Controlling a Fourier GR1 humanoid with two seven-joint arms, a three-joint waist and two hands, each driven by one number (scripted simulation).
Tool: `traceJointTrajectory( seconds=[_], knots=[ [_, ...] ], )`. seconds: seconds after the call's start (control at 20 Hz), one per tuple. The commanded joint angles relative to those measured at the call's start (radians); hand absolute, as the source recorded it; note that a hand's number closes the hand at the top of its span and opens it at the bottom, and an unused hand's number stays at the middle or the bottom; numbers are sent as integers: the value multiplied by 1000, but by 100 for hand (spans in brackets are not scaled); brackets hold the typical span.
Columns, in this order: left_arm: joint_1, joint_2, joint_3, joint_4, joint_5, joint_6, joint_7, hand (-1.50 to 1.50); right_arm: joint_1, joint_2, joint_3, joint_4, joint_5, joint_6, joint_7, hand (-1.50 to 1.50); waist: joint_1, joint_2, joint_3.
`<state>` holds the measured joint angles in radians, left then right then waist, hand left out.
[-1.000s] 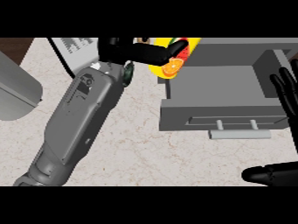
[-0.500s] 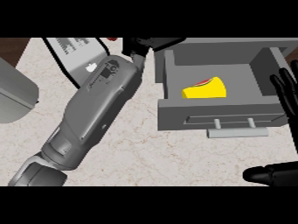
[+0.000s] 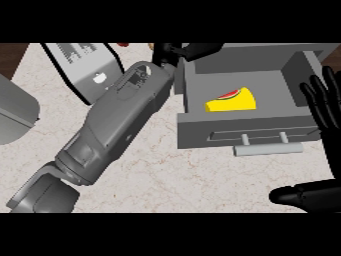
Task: Pick up the cup, place it into the drawer and close the drawer
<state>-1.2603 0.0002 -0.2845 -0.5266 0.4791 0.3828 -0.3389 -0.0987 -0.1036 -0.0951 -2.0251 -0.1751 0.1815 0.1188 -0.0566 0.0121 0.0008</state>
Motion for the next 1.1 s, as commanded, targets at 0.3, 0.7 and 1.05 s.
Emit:
traceJointTrajectory(
  seconds=[0.3, 0.7, 1.05],
  knots=[
    [-47, 0, -191, 100, 98, 51, -24, 150, -40, -23, -22, 41, -54, 31, 10, -150, -42, 9, 1],
    [-81, 0, -300, 162, 89, 98, 51, -150, -49, 11, 44, -17, -11, 4, 32, -150, -65, 11, 1],
    [-38, 0, -263, 108, 198, 76, -66, -150, -68, -2, -3, 42, -85, 39, 7, -150, -56, 18, 1]
  ],
)
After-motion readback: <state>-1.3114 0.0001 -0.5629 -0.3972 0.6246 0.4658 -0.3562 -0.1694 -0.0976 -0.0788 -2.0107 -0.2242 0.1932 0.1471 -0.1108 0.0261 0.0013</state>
